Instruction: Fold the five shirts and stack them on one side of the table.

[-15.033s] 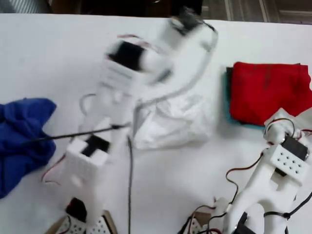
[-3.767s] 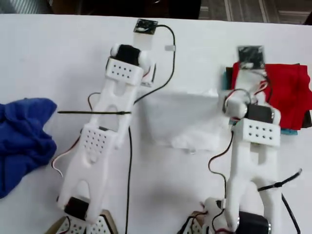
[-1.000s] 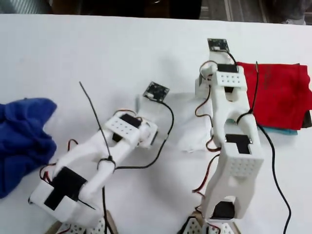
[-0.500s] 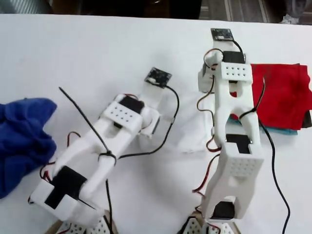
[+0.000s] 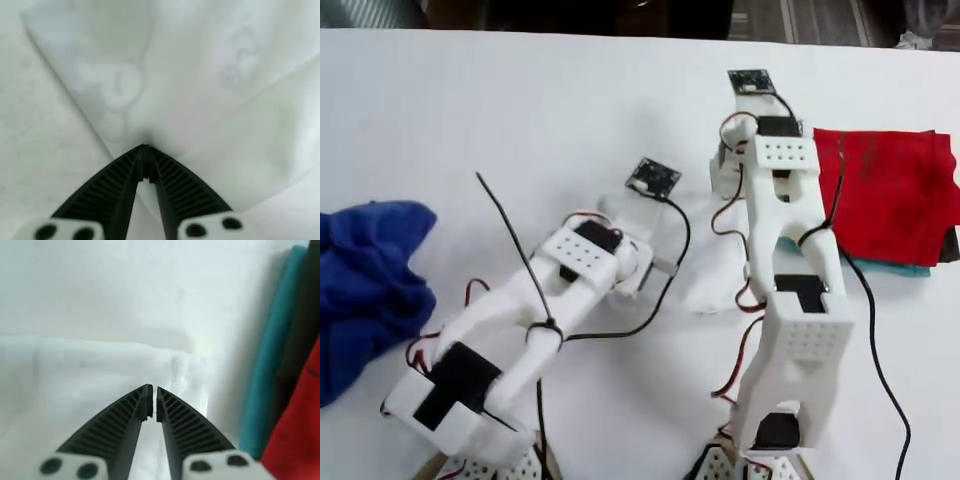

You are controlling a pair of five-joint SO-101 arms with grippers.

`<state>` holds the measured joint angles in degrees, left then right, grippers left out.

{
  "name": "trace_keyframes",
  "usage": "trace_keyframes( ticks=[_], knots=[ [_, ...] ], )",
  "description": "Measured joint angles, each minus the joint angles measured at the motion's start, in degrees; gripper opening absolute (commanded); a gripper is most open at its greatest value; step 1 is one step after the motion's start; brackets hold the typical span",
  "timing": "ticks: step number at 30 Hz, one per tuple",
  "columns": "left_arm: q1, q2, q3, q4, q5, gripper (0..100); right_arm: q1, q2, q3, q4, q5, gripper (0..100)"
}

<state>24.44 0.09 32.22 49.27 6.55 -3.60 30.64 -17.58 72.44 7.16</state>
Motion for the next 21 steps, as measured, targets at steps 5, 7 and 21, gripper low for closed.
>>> trace_keyframes(
  ticks=[5,7,21],
  knots=[
    [-2.5,0.0,0.1,0.0,0.0,3,0.1,5.5,0.6,-6.5,1.7,2.0],
    [-3.7,0.0,0.1,0.0,0.0,3,0.0,6.9,0.6,-8.0,1.7,2.0],
    [-4.2,0.0,2.7,-1.4,0.0,3,-0.9,6.9,-2.0,-5.5,1.8,2.0]
  ],
)
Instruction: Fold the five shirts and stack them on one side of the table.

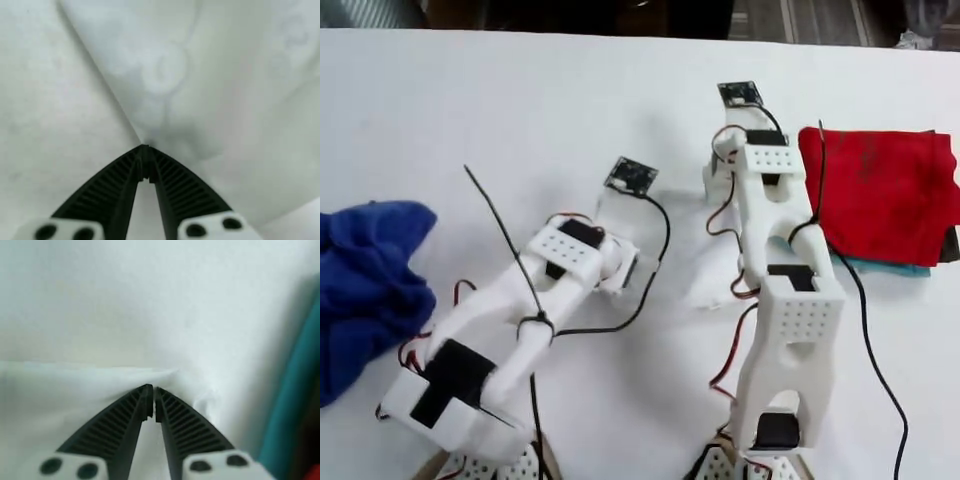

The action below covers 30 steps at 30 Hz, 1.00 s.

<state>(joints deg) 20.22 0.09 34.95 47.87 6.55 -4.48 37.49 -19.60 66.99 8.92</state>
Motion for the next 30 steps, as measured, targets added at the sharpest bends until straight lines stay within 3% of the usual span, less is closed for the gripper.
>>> trace_keyframes(
  ticks=[9,14,16,24,30],
  knots=[
    [-3.3,-3.1,-4.1,4.8,0.0,3,-1.9,-18.3,3.8,1.8,0.0,4.1],
    [-9.4,-13.9,-4.0,6.2,-1.0,3,-1.9,-25.0,12.7,4.5,0.0,26.8],
    [-12.8,-18.0,-2.0,6.1,-3.3,3,-1.7,-25.3,16.3,5.1,0.0,30.9],
    [-28.7,-20.8,11.5,-5.2,-5.4,3,1.2,-25.3,23.7,2.4,0.1,25.5],
    [-32.0,-20.9,15.3,-8.5,-5.4,3,1.1,-24.3,25.0,-0.9,0.1,25.5]
  ],
)
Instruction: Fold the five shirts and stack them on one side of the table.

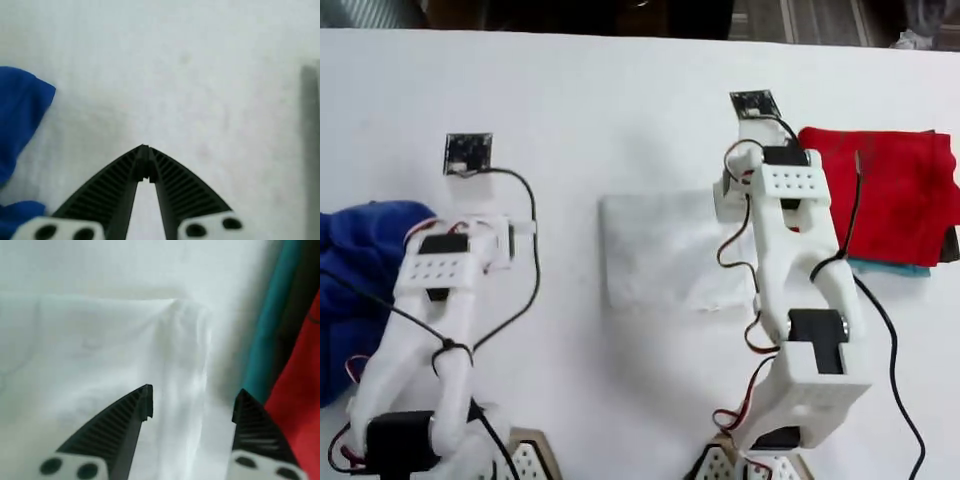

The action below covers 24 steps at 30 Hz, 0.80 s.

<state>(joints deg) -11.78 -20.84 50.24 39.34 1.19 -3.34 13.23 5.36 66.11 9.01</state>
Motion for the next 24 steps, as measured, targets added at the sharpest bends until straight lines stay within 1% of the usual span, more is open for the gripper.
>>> trace_keyframes(
  ticks=[7,15,17,19,20,21,24],
  knots=[
    [0.1,0.0,0.0,-0.2,0.0,3,0.4,10.6,-0.4,-0.3,-0.2,25.5],
    [0.1,0.0,0.0,-0.2,0.0,3,-1.6,16.9,-7.8,5.7,-0.1,24.8],
    [0.1,0.0,0.0,-0.2,0.0,3,-2.2,18.3,-9.6,7.3,0.3,18.5],
    [0.1,0.0,0.0,-0.2,0.0,3,-3.1,20.0,-11.4,9.5,2.5,5.2],
    [0.1,0.0,0.0,-0.2,0.0,3,-3.6,20.7,-12.4,10.5,4.1,0.2],
    [0.1,0.0,0.0,-0.2,0.0,3,-4.0,21.4,-13.4,11.3,5.7,3.2],
    [0.1,0.0,0.0,-0.2,0.0,3,-4.8,22.5,-15.0,12.7,6.9,2.3]
  ],
)
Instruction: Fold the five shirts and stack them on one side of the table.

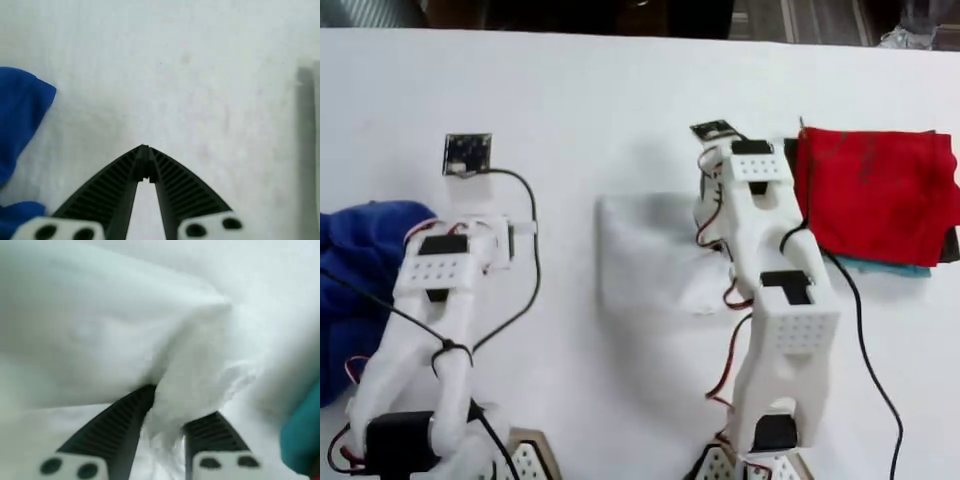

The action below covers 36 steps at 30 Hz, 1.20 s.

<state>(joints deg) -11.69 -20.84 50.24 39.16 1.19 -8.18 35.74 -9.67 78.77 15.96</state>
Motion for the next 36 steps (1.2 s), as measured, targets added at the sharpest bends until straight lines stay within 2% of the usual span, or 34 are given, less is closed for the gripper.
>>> trace_keyframes(
  ticks=[7,13,24,28,36],
  knots=[
    [0.0,0.0,0.0,0.0,0.0,3,-0.4,-0.4,-3.0,0.8,0.3,2.1],
    [-0.1,0.0,1.5,-2.6,0.0,3,1.0,-8.8,-3.8,1.8,2.6,2.1],
    [-0.2,-0.1,10.9,-14.8,0.0,3,1.6,-26.4,-4.4,6.1,8.0,2.0],
    [-0.4,-0.1,11.1,-15.5,0.0,3,1.8,-31.4,-4.4,6.2,9.8,2.0],
    [-0.2,-0.1,11.1,-15.6,0.0,3,6.6,-38.9,-7.7,6.6,12.6,2.0]
  ],
)
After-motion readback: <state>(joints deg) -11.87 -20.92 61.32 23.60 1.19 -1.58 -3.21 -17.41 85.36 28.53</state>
